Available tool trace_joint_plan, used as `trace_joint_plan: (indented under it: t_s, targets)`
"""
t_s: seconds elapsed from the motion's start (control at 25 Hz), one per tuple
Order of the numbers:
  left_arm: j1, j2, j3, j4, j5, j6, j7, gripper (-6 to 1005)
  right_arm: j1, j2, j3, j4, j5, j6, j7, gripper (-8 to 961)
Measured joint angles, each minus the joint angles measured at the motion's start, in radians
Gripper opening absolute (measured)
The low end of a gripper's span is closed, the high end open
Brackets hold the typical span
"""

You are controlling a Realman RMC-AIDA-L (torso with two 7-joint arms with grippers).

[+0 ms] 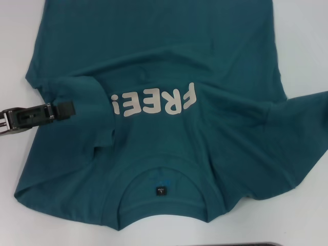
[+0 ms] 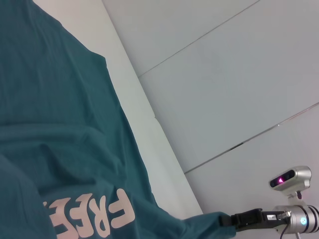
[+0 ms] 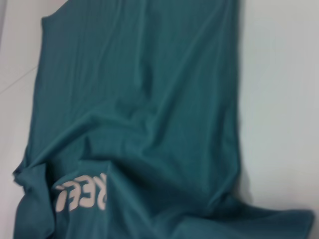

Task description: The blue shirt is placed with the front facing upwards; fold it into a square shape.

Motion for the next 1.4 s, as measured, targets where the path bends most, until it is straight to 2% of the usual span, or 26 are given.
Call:
trace_joint_plan:
  t_s: [0.04, 0.4, 0.8, 1.24, 1.4]
  targets:
    - [0.0, 0.0, -0.001, 0.0, 0.0, 0.0, 0.0, 843, 0.003, 0.009, 0.001, 0.002, 0.003, -0.007, -0.002, 20]
    - [0.002, 0.001, -0.033, 0.0, 0.0, 0.001, 0.0, 843, 0.03, 0.04, -0.007, 0.003, 0.03, -0.043, -0.013, 21]
    - [0.009, 0.001, -0.041, -0.004, 0.0, 0.01, -0.004, 843, 0.016, 0.03, 0.0, 0.003, 0.03, -0.048, -0.014, 23]
    - [0.013, 0.002, -0.041, -0.004, 0.0, 0.006, -0.005, 842, 0.029, 0.033, -0.004, 0.003, 0.032, -0.055, -0.015, 24]
    - [0.013, 0.003, -0.041, -0.003, 0.0, 0.005, -0.005, 842, 0.03, 0.035, -0.005, 0.007, 0.1, -0.072, -0.02, 25]
